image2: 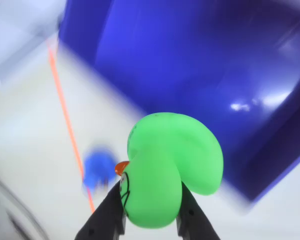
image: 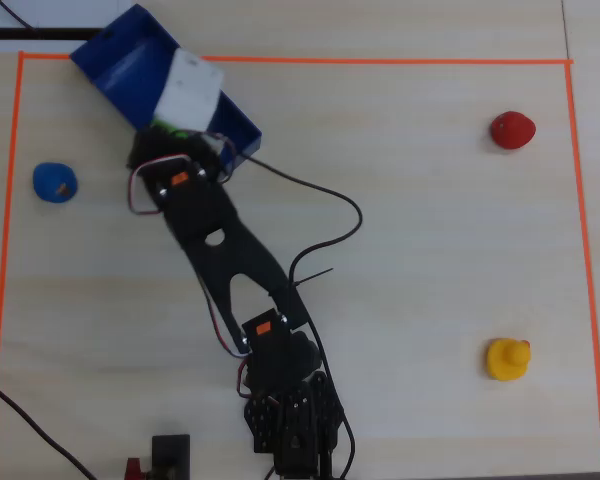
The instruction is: Grasp green duck and put it into box.
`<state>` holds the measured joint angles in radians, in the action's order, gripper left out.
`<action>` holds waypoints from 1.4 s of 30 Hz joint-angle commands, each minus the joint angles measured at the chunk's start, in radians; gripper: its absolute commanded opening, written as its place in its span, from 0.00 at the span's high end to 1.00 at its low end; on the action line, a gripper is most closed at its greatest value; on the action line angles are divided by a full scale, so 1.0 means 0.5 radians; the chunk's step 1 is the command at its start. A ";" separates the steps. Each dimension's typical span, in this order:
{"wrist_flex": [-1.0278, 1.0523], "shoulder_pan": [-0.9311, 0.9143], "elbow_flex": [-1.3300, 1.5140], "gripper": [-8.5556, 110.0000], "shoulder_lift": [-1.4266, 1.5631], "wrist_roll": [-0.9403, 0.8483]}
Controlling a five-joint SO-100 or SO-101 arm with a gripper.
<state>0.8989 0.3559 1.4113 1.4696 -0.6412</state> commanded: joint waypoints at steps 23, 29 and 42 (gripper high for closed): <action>0.061 -0.104 -0.037 0.60 0.028 -0.230; 0.120 -0.187 -0.080 0.84 0.374 -0.264; -0.528 -0.319 1.893 0.93 2.470 -0.887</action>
<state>0.6842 0.2102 2.0325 2.3516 -1.0017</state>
